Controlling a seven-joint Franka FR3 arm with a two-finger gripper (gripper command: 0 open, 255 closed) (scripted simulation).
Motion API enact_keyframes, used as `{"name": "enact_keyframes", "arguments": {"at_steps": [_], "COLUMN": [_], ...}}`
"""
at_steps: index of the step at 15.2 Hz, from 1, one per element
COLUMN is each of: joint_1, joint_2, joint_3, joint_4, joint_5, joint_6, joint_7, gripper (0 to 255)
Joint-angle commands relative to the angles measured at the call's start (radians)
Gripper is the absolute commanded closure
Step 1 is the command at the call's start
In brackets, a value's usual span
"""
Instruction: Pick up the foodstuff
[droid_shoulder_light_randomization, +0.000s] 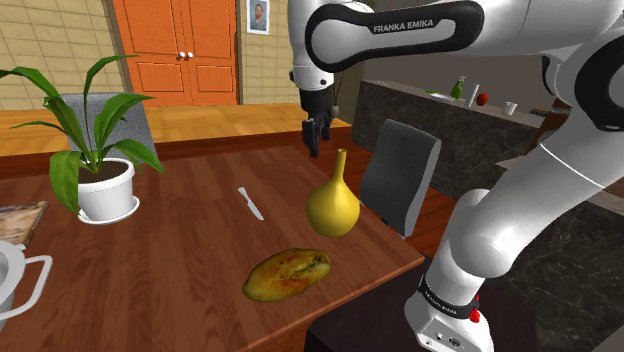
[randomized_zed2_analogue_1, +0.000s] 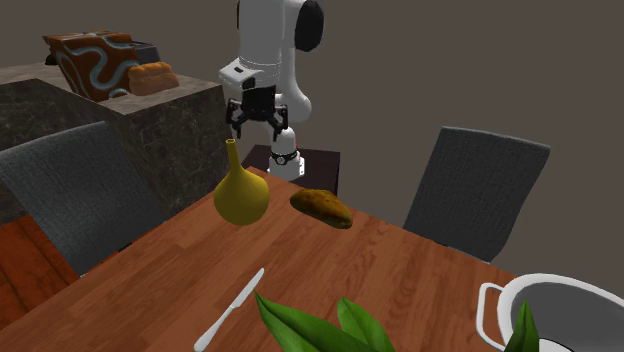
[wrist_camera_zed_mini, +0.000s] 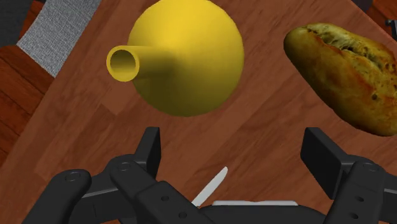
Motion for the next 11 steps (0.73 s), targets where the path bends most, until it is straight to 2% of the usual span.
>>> {"name": "enact_keyframes", "arguments": {"at_steps": [1, 11], "joint_1": [0.017, 0.137], "joint_2": [0.097, 0.545], "joint_3": [0.041, 0.19], "joint_4": [0.065, 0.354], "joint_5": [-0.019, -0.143], "joint_6": [-0.031, -0.213], "joint_7": [0.019, 0.105], "gripper": [0, 0]}}
